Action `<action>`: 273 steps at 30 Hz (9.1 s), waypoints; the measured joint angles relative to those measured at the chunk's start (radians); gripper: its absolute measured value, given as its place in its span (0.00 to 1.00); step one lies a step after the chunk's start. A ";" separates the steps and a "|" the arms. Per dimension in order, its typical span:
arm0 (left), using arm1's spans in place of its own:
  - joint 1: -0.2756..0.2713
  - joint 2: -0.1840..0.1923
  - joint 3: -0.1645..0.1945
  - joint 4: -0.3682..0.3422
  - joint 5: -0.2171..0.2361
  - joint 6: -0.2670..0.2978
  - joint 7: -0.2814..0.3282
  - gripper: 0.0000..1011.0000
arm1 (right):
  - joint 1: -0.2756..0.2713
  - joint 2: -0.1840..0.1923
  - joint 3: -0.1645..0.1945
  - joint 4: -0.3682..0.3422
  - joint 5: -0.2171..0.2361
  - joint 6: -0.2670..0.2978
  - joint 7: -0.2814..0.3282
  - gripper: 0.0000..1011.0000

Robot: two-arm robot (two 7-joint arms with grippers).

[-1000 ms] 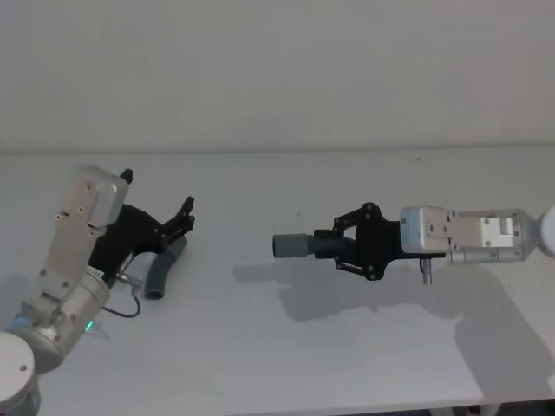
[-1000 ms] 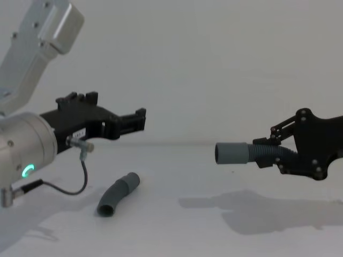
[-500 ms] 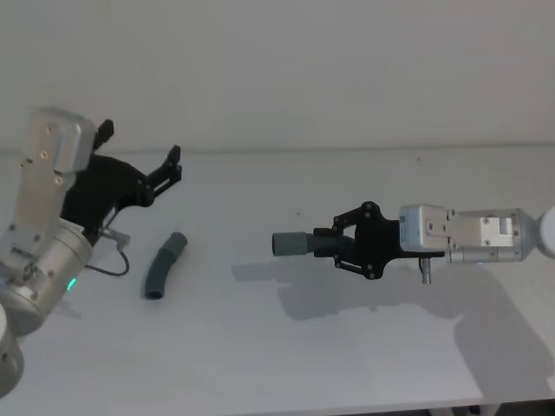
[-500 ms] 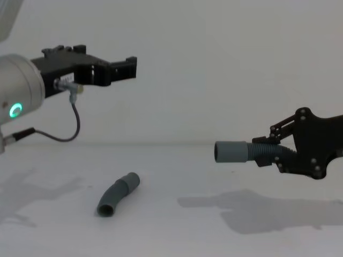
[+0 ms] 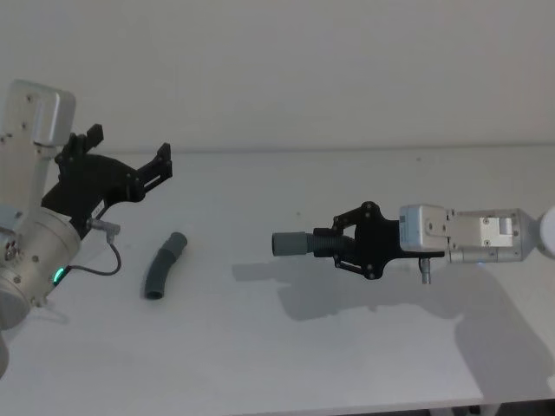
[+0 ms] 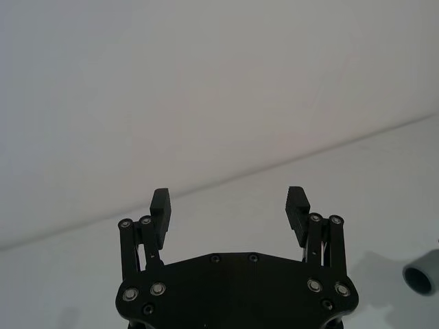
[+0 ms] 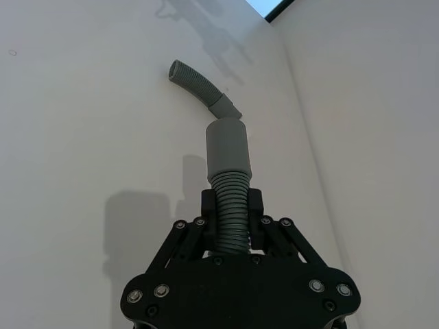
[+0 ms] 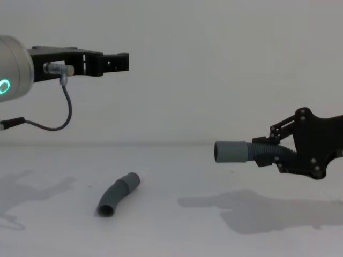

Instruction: Use both hands to pick up one end of the pipe from the table, align the ends, and insert them.

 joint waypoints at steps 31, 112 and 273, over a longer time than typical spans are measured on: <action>-0.040 0.045 0.004 0.027 -0.086 0.277 -0.122 0.99 | 0.000 0.000 0.000 0.000 0.000 0.001 -0.001 0.23; -0.247 -0.030 0.133 0.310 -0.006 0.493 -0.245 0.99 | 0.000 0.000 0.000 0.000 0.000 0.001 -0.001 0.23; -0.545 0.125 0.280 0.595 -0.049 0.011 -1.136 0.33 | 0.000 0.000 0.000 0.000 0.000 0.001 -0.001 0.23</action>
